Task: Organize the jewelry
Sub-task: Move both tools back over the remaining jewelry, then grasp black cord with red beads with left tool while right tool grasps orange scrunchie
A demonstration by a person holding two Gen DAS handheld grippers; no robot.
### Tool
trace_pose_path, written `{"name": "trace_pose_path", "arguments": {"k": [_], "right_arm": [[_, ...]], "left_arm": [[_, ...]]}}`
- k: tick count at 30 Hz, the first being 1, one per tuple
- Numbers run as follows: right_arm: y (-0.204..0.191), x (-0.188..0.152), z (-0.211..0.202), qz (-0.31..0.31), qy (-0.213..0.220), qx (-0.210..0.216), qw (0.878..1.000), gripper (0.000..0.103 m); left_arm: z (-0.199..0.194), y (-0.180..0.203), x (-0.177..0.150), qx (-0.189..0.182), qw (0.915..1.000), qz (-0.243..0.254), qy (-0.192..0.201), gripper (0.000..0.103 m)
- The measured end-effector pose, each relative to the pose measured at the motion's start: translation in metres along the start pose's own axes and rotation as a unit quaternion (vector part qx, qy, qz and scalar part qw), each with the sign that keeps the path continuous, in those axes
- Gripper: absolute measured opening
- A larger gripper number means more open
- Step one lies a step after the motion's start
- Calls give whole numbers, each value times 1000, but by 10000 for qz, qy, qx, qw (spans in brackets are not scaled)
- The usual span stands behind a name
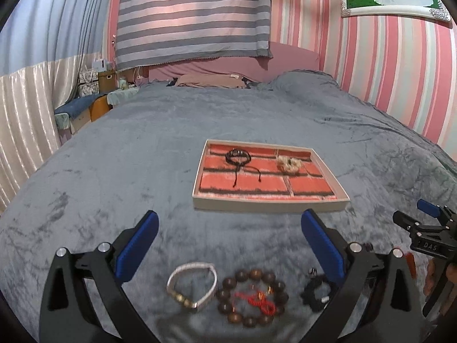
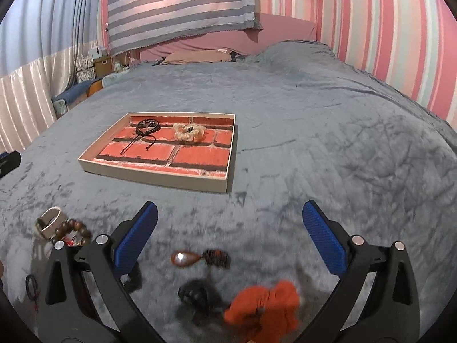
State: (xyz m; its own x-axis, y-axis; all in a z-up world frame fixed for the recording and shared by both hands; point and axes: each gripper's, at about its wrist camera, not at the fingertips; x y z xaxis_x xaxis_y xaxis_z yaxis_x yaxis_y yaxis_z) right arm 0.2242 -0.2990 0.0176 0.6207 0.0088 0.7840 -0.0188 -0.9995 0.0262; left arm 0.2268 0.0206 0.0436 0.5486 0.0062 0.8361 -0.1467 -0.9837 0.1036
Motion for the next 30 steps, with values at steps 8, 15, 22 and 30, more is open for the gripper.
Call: {"name": "trace_pose_path", "arguments": {"k": [8, 15, 22, 30], "right_arm": [[6, -37, -34, 113, 195, -104, 9997, 99], [24, -66, -42, 184, 65, -373, 9991, 98], [35, -97, -32, 209, -259, -525, 9981, 84], [39, -109, -20, 305, -408, -549, 9972, 78]], "left_arm": [[-28, -11, -37, 65, 10000, -26, -12, 98], [-46, -18, -66, 102, 9999, 36, 27, 98], [-53, -37, -102, 241, 9996, -1, -169, 98], [-51, -58, -134, 406, 9982, -179, -402, 97]]}}
Point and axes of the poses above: each gripper's, at about its wrist camera, not at the fingertips, and z roughly the way its jaws point, y to its right, x to its top, and after that the axes turned 3 degrees about -z, right-handed
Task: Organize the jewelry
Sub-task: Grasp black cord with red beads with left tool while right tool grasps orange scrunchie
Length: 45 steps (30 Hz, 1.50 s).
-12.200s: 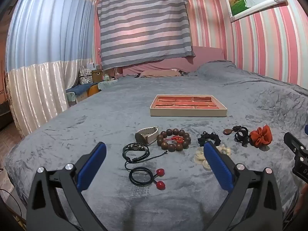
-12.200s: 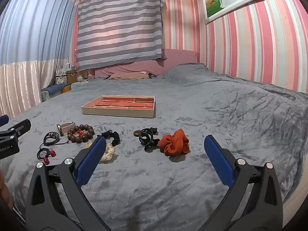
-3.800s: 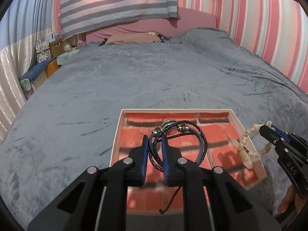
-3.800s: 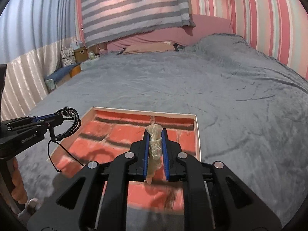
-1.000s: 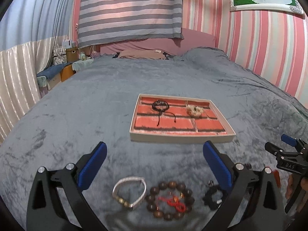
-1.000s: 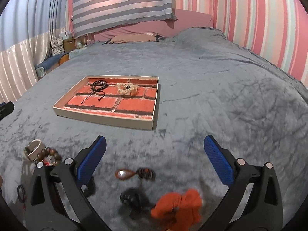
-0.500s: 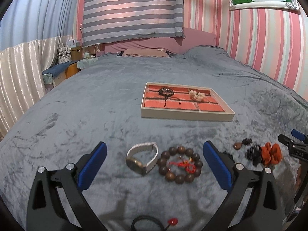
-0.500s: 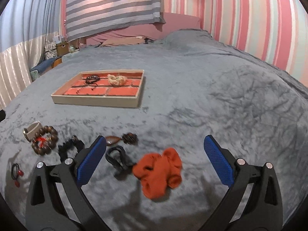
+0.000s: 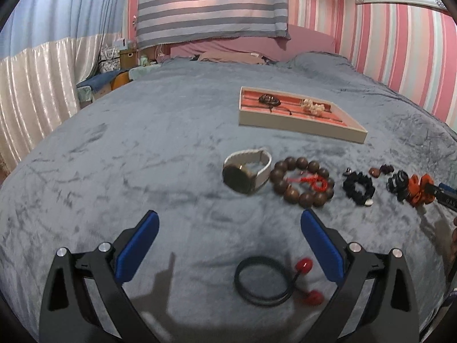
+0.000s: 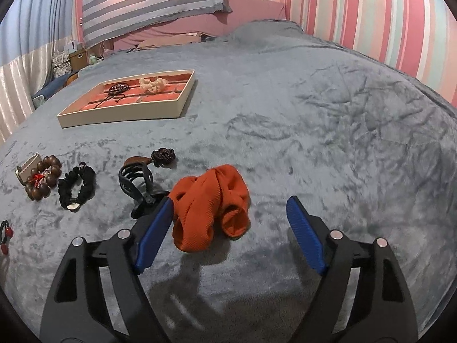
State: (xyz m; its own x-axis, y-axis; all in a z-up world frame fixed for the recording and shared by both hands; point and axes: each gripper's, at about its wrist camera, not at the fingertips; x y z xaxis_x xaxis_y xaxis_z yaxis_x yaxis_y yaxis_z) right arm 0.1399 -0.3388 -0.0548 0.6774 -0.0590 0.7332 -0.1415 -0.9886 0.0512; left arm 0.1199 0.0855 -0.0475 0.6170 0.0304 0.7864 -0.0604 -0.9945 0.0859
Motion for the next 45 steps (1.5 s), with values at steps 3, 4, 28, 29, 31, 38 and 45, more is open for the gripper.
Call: {"name": "trace_pose_path", "arguments": {"k": [3, 4, 28, 29, 31, 38, 45], "right_arm": [[-1, -1, 5, 24, -65, 5, 10000, 74], [-1, -1, 7, 48, -83, 21, 10000, 74], [-4, 0, 28, 234, -407, 349, 9983, 41], [-4, 0, 28, 237, -413, 365, 9982, 40], [-4, 0, 29, 247, -416, 380, 9981, 39], [-2, 0, 30, 308, -427, 486, 9974, 33], [0, -1, 30, 367, -410, 578, 9968, 25]], "left_arm": [[4, -2, -9, -39, 9999, 15, -131, 96], [5, -2, -11, -55, 9999, 35, -159, 96], [24, 0, -34, -602, 9942, 173, -879, 38], [25, 1, -35, -607, 9940, 209, -888, 34], [26, 5, -35, -745, 9924, 265, -945, 21], [29, 5, -33, -759, 9918, 230, -1000, 9], [32, 3, -31, -780, 9915, 183, -1028, 4]]}}
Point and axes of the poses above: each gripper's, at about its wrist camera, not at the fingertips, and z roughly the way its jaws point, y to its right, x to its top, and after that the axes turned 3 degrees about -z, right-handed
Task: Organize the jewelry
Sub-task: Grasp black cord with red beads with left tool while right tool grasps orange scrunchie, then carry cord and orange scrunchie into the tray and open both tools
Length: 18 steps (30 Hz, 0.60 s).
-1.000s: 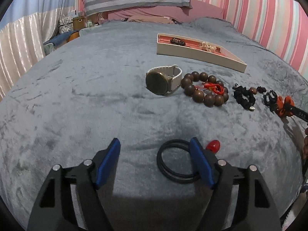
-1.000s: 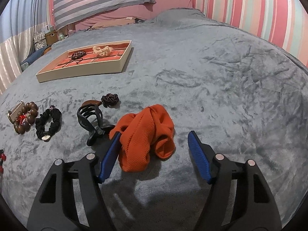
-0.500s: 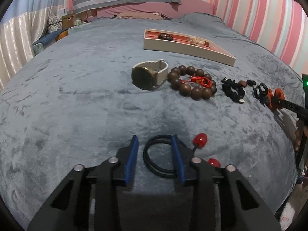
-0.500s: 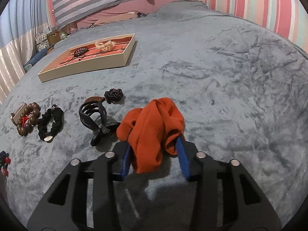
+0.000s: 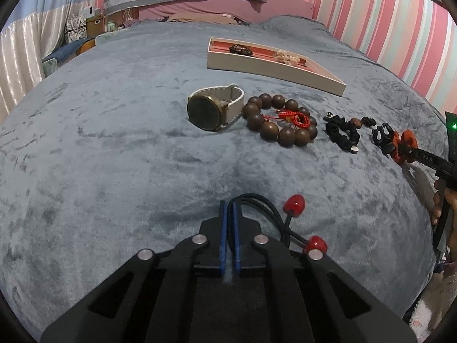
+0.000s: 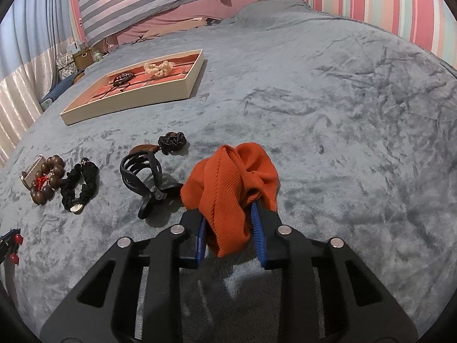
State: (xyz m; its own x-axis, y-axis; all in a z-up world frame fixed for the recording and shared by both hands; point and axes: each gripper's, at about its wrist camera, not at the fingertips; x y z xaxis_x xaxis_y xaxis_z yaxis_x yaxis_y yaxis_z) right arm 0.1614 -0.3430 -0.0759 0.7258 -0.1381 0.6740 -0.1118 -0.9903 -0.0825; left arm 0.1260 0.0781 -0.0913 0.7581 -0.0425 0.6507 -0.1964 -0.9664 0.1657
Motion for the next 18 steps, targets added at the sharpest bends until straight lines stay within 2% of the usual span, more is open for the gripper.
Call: {"name": "trace_pose_path", "arguments": {"k": [7, 18], "right_arm": [[3, 1, -5, 94, 98, 58, 9999, 21], [8, 14, -15, 150, 344, 42, 9993, 18]], "left_arm": [[-2, 0, 6, -15, 9999, -48, 99, 3], [-16, 11, 34, -61, 9981, 147, 590, 3]]}}
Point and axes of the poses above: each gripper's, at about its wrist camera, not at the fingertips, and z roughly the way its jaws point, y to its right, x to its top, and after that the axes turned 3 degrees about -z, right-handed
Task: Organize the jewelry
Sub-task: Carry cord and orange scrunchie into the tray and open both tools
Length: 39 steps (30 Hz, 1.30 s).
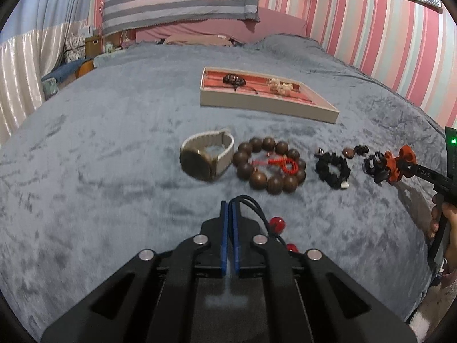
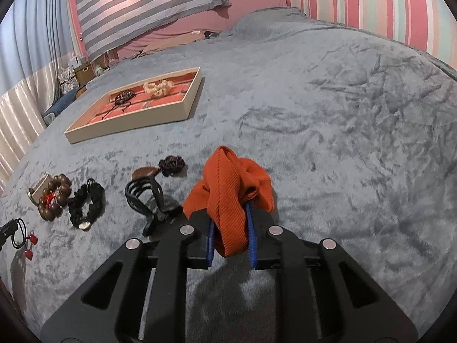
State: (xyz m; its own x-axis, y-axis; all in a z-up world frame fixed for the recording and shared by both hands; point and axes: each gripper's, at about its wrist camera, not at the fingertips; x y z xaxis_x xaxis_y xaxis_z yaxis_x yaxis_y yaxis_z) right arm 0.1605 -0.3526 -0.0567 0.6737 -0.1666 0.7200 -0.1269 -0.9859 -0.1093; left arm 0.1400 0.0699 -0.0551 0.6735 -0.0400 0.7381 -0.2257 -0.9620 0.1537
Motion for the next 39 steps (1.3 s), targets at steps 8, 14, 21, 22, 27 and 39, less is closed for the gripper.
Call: {"name": "trace_pose_path", "arguments": {"k": [8, 14, 21, 22, 27, 39], "right_arm": [[0, 12, 0, -3, 122, -29, 9999, 18], [-5, 28, 3, -42, 210, 16, 9998, 18], [-18, 64, 11, -129, 419, 107, 9990, 18], [-21, 73, 13, -146, 457, 132, 9988, 18], [-36, 106, 24, -247, 601, 195, 9977, 18], [-88, 183, 86, -564, 674, 200, 9959, 18]], "left_arm": [[0, 4, 20, -36, 9997, 92, 204, 3], [1, 12, 44, -56, 9989, 269, 390, 3], [12, 19, 81, -30, 9975, 420, 559, 3], [16, 20, 89, -6, 9973, 456, 576, 3], [38, 22, 126, 20, 9965, 530, 641, 3], [114, 24, 220, 51, 9979, 342, 550, 3]]}}
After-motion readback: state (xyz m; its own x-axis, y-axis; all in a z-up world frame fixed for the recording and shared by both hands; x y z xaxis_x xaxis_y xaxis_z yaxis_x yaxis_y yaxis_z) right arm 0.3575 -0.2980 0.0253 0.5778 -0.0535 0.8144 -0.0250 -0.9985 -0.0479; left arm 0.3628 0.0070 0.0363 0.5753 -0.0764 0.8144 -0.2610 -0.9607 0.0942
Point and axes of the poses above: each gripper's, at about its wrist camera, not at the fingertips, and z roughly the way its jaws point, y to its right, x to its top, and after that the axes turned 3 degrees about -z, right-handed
